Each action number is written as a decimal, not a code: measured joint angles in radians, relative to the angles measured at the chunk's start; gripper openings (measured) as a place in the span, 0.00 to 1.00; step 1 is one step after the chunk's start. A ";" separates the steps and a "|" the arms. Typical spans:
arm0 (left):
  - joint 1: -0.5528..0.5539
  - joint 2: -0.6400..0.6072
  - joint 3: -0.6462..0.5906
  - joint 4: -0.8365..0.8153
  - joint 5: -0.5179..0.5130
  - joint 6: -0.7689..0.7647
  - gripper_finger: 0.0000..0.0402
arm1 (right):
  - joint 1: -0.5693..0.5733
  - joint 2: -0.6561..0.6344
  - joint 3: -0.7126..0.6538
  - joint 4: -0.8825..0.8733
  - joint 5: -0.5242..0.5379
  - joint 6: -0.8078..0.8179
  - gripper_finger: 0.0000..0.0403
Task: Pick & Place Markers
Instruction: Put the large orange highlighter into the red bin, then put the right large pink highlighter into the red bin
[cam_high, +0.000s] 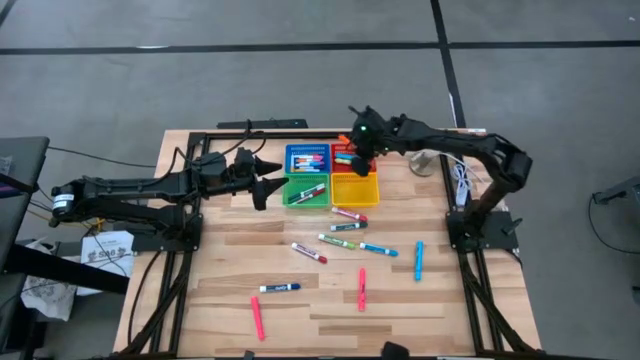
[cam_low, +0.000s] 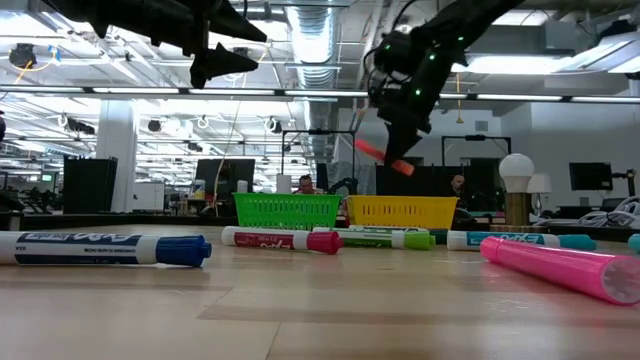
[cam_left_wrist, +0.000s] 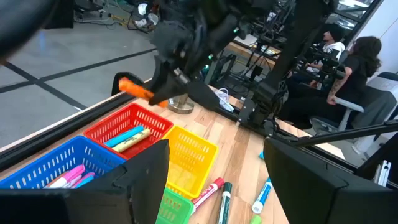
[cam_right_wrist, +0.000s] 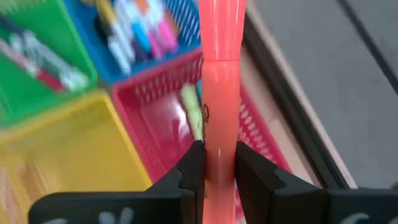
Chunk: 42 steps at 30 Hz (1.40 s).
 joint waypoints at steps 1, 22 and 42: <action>0.000 0.000 0.000 0.000 0.000 0.000 0.65 | 0.000 0.023 0.022 -0.036 0.000 -0.023 0.14; 0.000 0.000 0.000 0.001 0.000 0.062 0.65 | -0.037 0.409 0.328 -0.328 -0.007 -0.304 0.14; 0.000 0.000 0.000 0.000 0.000 0.132 0.65 | -0.041 0.436 0.348 -0.336 0.004 -0.431 0.31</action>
